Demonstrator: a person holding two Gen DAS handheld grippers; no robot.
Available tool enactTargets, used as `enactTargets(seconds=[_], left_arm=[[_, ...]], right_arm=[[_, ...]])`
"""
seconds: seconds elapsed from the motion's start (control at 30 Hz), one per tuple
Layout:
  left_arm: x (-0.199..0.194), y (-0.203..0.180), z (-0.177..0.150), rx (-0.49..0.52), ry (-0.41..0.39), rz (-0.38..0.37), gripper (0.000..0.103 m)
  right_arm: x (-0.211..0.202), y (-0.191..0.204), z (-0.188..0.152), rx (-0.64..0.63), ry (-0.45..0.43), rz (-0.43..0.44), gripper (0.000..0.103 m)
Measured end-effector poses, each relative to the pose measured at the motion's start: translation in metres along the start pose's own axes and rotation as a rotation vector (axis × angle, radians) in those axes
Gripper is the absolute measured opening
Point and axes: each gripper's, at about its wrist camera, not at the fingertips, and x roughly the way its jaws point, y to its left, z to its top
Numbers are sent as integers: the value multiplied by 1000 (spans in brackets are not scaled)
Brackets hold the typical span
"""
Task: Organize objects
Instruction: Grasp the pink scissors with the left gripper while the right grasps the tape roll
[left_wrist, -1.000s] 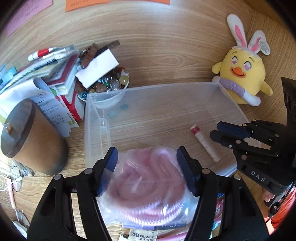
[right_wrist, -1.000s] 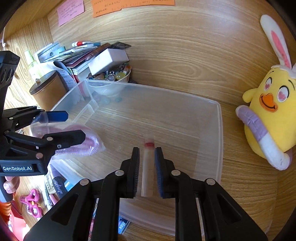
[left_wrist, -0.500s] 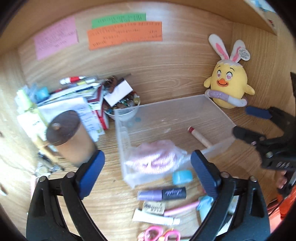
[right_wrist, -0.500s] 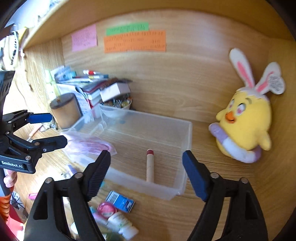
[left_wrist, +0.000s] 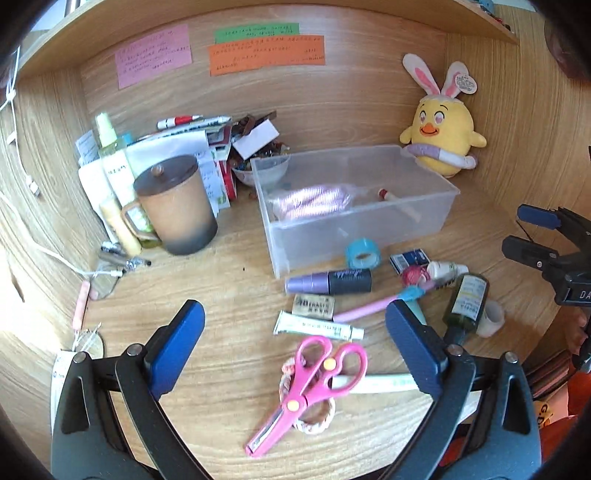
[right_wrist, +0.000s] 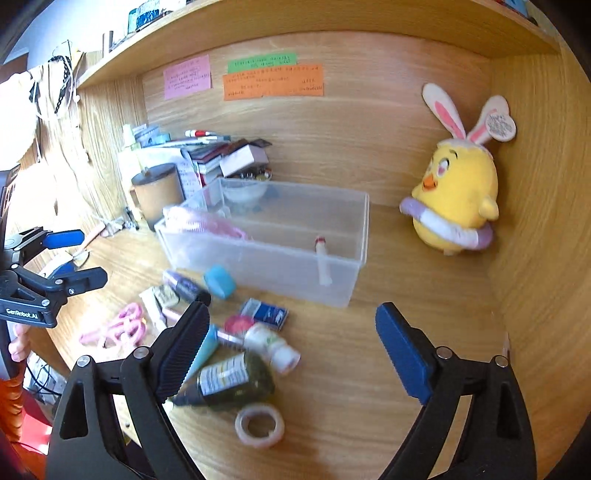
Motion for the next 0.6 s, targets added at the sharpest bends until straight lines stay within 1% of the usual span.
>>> enactTargets(seconds=[0.1,0.2,0.27,0.33,0.37,0.43,0.47,0.53,0.6], left_arm=[[4,6,-19,-35,34,-12,99],[6,12,-37,-66,46,-5,99],[8,16,-49,-82,56,-7,96],[11,19,-58,-93,80,-20,81],[13,20,-62,-97,95,-26,77],[17,22,-68,-105,114,-40,66],[19,22,-69,-107,121,-47,64],[22,23,-72,-105,127,-59,56],[25,23,-74,-105,136,-75,52]], right_arm=[[4,0,-17,24,37,7,90],[9,1,-34,44,73,25,90],[10,2,-43,52,91,34,90],[12,4,-51,50,101,32,90],[13,4,-52,46,105,30,90],[16,6,-57,42,117,36,90],[17,6,-60,42,125,43,89],[19,8,-63,41,134,49,85],[21,11,-65,32,146,54,74]])
